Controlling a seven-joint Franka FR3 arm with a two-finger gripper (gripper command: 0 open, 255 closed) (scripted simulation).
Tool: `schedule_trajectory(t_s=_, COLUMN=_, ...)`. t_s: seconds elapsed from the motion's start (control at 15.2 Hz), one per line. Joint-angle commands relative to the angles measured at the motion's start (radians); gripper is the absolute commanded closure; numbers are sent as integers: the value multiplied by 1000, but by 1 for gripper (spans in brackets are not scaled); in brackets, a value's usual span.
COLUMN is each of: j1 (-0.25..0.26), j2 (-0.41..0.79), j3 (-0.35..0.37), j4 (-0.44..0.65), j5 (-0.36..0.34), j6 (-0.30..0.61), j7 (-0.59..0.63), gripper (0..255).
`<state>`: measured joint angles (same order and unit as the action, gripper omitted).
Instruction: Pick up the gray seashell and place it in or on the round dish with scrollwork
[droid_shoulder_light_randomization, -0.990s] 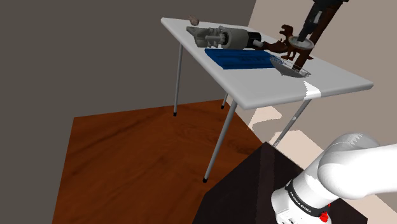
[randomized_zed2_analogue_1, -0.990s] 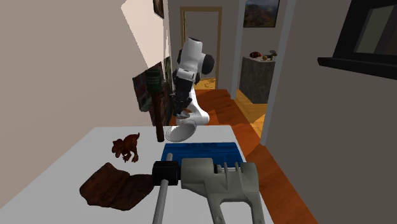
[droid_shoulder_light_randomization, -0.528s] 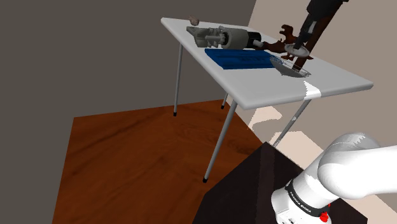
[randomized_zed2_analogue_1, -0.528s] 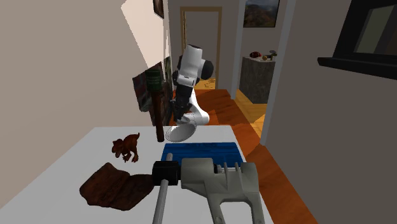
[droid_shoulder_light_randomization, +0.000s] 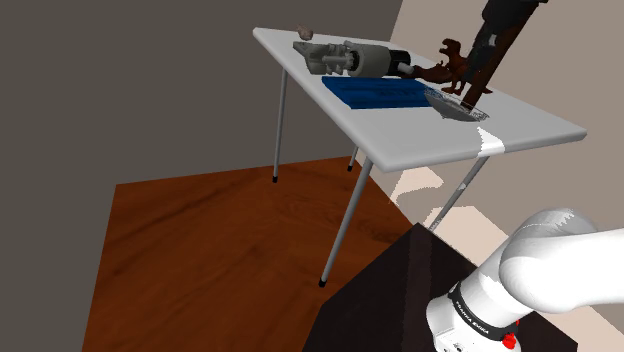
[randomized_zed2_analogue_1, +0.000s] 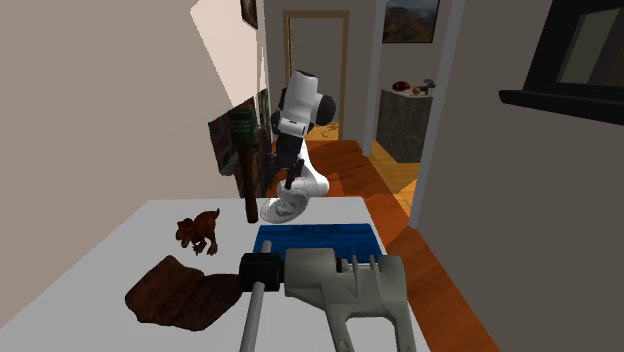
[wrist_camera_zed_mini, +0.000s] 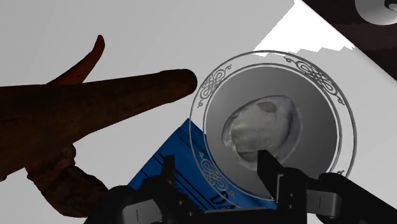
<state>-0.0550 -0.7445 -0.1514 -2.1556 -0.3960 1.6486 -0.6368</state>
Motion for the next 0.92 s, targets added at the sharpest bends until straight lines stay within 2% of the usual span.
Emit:
schedule_trajectory(t_s=0.0, j1=0, j2=0, j3=0, j4=0, j5=0, j6=0, j7=0, gripper=0)
schedule_trajectory(t_s=0.2, j1=0, j2=0, j3=0, j4=0, j5=0, j6=0, j7=0, gripper=0)
schedule_trajectory(t_s=0.46, j1=4, j2=27, j3=39, j4=141, j5=22, j6=-119, j7=-9, gripper=0)
schedule_trajectory(t_s=0.86, j1=4, j2=27, j3=39, j4=141, j5=22, j6=-119, j7=-9, gripper=0)
